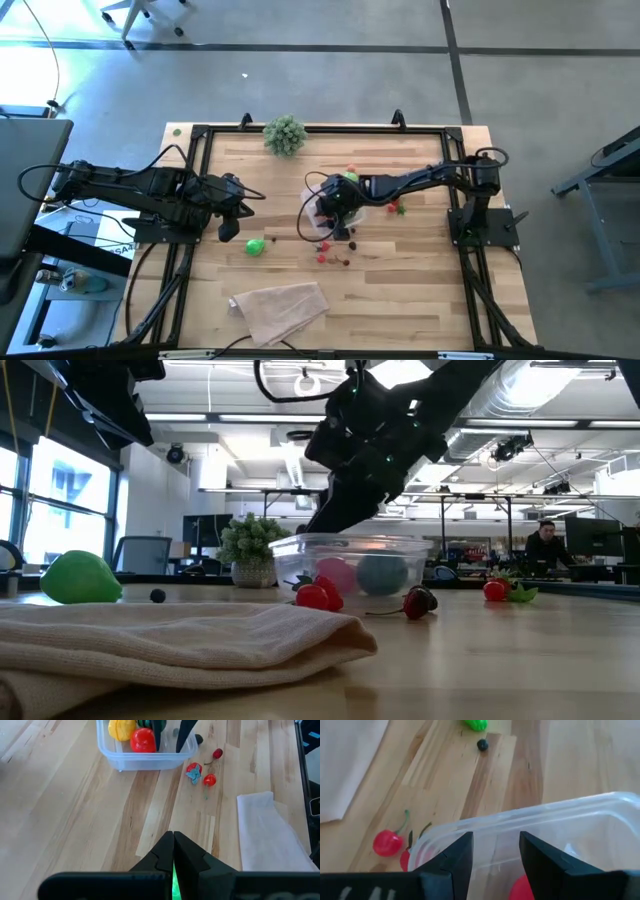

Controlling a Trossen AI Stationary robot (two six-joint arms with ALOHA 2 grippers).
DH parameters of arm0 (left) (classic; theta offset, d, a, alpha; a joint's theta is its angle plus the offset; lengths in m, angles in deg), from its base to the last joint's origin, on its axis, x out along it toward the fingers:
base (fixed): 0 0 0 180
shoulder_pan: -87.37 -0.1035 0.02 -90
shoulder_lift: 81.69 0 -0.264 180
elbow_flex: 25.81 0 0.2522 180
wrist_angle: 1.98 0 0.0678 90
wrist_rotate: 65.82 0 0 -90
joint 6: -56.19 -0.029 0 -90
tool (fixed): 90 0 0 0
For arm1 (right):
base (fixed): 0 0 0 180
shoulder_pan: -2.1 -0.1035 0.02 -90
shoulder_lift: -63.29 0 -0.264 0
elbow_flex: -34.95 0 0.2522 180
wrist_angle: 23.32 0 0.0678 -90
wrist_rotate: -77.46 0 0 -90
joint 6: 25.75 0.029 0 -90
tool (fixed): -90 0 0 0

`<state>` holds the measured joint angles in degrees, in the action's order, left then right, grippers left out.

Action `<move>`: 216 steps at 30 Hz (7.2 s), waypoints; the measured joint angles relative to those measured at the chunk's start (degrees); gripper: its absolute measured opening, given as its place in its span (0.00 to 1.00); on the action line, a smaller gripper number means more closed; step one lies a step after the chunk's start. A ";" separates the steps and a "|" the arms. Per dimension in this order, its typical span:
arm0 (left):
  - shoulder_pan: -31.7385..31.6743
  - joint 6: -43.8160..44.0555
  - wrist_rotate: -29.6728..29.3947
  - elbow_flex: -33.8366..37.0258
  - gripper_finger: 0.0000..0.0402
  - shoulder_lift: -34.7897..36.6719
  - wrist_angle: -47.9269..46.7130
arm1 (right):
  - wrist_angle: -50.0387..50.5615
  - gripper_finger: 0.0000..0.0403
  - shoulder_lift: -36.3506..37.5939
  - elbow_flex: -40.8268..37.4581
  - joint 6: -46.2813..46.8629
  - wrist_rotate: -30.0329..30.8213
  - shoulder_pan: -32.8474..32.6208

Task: Pick and placing Produce into tupperware
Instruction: Put the green cabbage into the transparent bin

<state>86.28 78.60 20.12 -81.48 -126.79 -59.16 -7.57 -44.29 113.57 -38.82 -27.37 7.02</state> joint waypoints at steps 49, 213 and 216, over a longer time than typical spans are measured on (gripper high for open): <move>0.01 -0.01 0.00 0.00 0.00 0.00 0.00 | 5.22 0.39 17.27 -17.44 -0.69 -0.93 26.56; 0.00 0.01 0.00 0.00 0.00 -0.01 0.00 | -3.14 0.45 15.41 -17.25 2.77 5.34 11.15; 0.01 -0.01 0.00 -0.02 0.00 0.00 0.00 | -2.75 0.45 15.41 -17.25 2.74 5.37 11.15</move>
<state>86.29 78.59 20.12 -81.50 -126.79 -59.16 -10.31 -28.88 96.33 -36.08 -21.99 18.17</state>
